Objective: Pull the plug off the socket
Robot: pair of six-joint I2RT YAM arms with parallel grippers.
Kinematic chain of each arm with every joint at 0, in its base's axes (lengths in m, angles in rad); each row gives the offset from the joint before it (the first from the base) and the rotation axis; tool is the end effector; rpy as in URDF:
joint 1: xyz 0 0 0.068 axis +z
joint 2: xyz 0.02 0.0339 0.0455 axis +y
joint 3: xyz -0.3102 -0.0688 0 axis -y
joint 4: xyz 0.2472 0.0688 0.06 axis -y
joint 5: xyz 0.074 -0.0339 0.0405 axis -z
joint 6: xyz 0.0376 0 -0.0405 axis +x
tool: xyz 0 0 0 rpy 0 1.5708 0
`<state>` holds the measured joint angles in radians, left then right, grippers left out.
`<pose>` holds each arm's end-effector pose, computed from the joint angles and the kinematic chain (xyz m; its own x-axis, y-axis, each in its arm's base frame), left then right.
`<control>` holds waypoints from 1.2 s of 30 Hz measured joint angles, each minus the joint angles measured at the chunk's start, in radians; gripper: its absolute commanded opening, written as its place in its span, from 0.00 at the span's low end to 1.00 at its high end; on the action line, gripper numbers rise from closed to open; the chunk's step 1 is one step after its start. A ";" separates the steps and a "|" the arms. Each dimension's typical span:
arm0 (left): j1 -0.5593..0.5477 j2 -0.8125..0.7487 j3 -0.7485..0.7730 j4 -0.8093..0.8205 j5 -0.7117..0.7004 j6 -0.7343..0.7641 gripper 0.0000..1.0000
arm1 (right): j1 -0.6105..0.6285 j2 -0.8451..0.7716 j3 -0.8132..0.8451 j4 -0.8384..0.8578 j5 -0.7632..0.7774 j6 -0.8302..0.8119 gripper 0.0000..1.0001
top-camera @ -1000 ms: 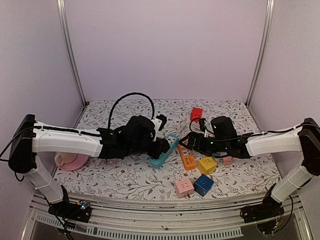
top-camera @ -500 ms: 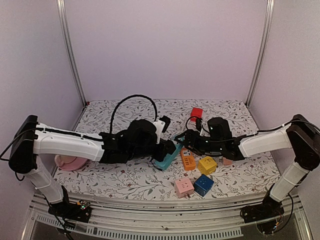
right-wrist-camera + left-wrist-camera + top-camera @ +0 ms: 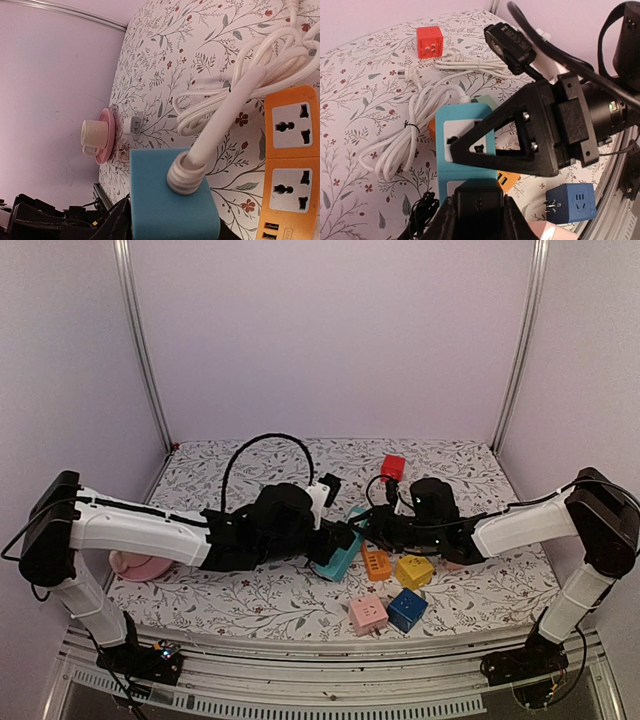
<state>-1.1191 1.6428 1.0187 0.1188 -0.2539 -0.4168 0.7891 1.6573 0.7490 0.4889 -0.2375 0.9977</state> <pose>0.1720 -0.3329 0.2737 -0.5069 0.1471 -0.8493 0.6230 0.7435 -0.2431 0.2383 0.2526 0.2195 -0.8623 0.2905 -0.4147 -0.2151 0.5314 0.8194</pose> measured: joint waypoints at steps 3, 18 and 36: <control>0.000 0.000 -0.024 0.021 0.000 -0.019 0.17 | 0.000 0.000 0.000 0.006 0.000 0.009 0.22; 0.000 -0.076 -0.121 0.113 -0.009 -0.067 0.17 | 0.006 0.000 -0.003 0.003 0.029 -0.007 0.10; -0.002 -0.202 -0.201 0.122 -0.147 -0.085 0.19 | 0.006 0.071 0.064 -0.040 0.008 -0.062 0.22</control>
<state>-1.1206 1.4406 0.8181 0.2409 -0.4007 -0.5022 0.7948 1.7287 0.8131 0.4484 -0.2291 0.9360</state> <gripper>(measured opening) 0.244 0.316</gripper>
